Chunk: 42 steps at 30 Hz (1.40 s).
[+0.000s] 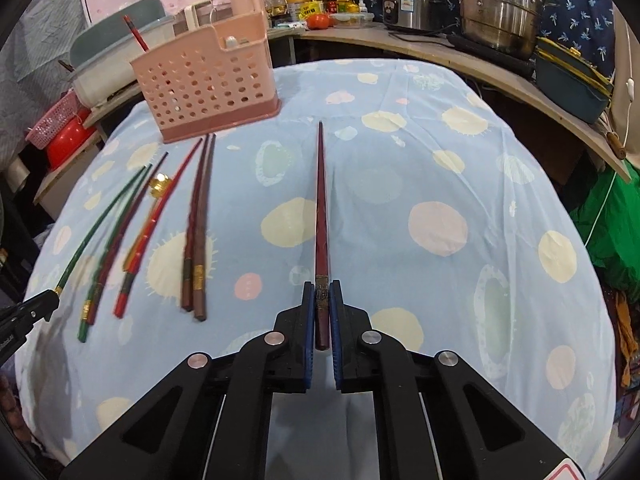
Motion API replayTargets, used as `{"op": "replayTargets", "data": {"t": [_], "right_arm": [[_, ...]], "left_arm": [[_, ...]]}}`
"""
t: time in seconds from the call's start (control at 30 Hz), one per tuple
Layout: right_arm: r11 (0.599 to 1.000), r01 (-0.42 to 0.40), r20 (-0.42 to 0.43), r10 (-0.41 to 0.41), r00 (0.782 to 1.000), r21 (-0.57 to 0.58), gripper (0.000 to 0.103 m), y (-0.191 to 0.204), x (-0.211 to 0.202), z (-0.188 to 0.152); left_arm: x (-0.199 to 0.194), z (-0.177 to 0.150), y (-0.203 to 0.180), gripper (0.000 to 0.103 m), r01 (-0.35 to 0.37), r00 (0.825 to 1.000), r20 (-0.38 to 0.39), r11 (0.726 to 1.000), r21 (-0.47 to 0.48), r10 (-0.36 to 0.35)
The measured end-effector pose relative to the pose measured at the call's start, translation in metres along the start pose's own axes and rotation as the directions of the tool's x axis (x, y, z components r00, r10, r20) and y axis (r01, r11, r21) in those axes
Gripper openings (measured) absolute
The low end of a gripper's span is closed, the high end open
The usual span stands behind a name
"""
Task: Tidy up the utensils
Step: 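Grasp a dark red chopstick with the right tool while the left tool grasps a green chopstick, then lift and carry both chopsticks toward the pink holder with both tools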
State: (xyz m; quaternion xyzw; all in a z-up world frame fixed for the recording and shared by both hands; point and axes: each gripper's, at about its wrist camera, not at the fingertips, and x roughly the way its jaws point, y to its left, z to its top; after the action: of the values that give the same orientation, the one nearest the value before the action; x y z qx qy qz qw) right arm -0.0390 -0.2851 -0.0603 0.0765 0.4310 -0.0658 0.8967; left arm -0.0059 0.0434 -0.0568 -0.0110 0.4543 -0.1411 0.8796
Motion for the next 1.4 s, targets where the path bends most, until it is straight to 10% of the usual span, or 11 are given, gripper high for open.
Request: {"op": "replayTargets", "data": {"t": [0.7, 1.4], "right_arm": [[0.994, -0.112, 0.246, 0.105, 0.964, 0.016, 0.008, 0.024, -0.126, 0.101], [0.991, -0.132, 0.403, 0.120, 0.907, 0.002, 0.008, 0.039, -0.145, 0.203]], "left_arm": [[-0.116, 0.110, -0.012, 0.007, -0.001, 0.964, 0.265, 1.000, 0.002, 0.001], [-0.149, 0.226, -0.051, 0.007, -0.019, 0.897, 0.442, 0.996, 0.092, -0.024]]}}
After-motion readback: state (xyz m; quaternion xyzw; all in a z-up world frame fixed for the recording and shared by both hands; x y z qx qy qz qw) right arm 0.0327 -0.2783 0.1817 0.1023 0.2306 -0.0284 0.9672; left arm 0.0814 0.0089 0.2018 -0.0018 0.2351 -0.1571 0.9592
